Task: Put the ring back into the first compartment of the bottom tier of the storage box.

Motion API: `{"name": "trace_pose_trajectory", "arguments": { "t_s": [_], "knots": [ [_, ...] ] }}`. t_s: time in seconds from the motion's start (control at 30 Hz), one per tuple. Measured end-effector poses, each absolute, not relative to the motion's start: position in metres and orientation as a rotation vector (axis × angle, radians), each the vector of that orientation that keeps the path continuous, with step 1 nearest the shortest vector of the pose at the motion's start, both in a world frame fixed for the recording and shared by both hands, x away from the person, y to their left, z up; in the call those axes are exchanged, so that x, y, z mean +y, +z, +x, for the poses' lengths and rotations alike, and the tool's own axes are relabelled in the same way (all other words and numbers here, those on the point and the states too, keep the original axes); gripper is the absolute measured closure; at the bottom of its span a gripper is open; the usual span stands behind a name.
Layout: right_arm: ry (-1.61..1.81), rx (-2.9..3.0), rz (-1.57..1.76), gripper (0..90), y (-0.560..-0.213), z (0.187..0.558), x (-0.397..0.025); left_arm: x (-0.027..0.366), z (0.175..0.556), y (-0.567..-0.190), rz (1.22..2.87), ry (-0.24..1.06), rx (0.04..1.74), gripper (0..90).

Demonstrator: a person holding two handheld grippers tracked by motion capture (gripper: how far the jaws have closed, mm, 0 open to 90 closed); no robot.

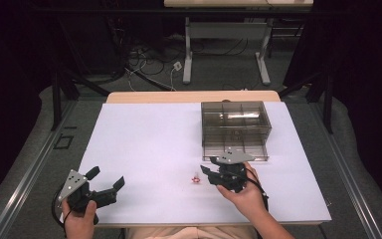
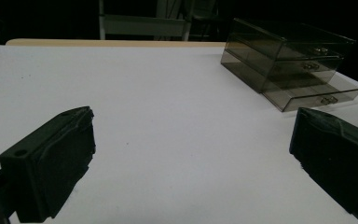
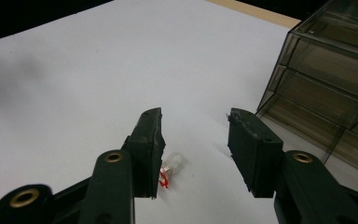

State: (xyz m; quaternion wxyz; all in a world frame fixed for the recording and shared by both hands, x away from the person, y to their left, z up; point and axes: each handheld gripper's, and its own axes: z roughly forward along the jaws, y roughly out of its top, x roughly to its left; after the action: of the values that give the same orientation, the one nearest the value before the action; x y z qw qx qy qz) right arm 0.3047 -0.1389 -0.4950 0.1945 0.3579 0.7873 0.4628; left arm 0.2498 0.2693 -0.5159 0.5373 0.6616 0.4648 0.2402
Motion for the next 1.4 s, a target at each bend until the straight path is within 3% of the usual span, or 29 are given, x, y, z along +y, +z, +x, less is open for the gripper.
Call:
{"name": "trace_pose_trajectory", "arguments": {
  "t_s": [0.3, 1.4],
  "knots": [
    [1.264, 2.271, 1.009, 62.3, -0.502, 0.310, -0.128, 0.270, 0.250, -0.516, 1.571, 0.571, 1.107, 0.1],
    [1.039, 2.521, 0.872, 70.3, -0.529, 0.323, -0.114, 0.272, 0.251, -0.517, 1.574, 0.563, 1.117, 0.1]
  ]
}}
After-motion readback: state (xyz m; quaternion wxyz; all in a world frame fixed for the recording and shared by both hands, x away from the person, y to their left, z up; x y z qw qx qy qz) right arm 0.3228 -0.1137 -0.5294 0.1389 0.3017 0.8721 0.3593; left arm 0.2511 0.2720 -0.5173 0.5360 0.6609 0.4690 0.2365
